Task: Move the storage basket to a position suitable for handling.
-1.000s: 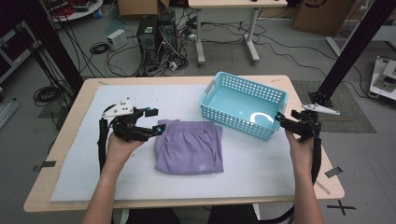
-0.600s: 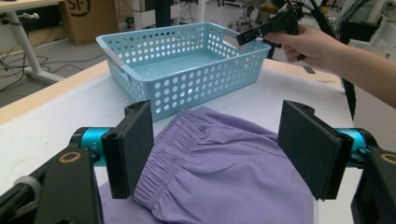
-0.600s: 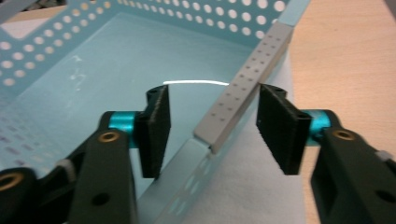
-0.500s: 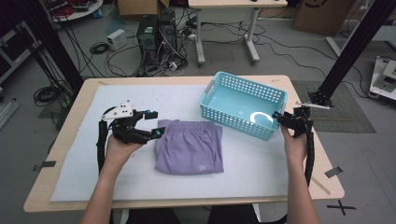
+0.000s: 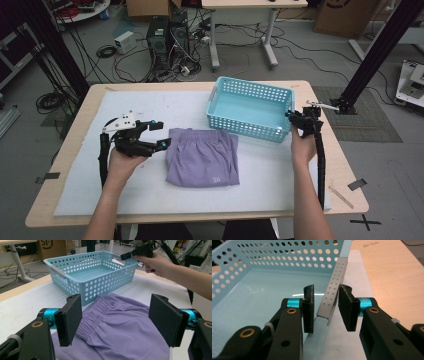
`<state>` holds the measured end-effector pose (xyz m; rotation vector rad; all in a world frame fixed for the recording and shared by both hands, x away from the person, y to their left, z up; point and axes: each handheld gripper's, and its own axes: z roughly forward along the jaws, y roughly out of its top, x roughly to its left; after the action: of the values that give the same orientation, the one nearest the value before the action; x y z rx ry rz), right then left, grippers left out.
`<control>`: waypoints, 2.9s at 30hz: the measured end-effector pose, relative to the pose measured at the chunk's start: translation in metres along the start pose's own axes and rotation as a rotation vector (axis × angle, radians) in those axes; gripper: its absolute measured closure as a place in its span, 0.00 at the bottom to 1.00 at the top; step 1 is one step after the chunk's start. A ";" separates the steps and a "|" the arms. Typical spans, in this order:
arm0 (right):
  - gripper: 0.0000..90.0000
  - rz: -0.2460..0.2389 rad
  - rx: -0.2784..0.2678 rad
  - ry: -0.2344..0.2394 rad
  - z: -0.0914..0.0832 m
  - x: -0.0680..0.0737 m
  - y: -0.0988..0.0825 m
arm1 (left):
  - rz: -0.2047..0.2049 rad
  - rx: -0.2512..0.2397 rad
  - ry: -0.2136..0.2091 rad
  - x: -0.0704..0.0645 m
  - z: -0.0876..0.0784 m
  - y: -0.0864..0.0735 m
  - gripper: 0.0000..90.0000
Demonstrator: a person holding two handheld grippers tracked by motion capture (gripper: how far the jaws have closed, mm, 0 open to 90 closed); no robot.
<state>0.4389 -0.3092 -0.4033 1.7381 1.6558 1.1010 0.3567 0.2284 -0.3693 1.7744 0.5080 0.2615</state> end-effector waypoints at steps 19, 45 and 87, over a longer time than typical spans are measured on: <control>0.81 -0.098 0.041 0.038 0.041 0.033 0.027 | 0.018 -0.004 0.007 -0.004 -0.015 -0.002 0.30; 0.86 -0.066 0.001 0.054 0.070 0.098 0.027 | -0.013 -0.020 0.016 0.005 -0.027 -0.022 0.30; 0.46 -0.166 -0.213 0.133 -0.003 0.099 -0.002 | -0.111 0.128 0.155 0.058 0.047 -0.043 0.31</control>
<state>0.4293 -0.2126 -0.3822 1.3954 1.6590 1.2851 0.4193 0.2234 -0.4285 1.8510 0.7466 0.2956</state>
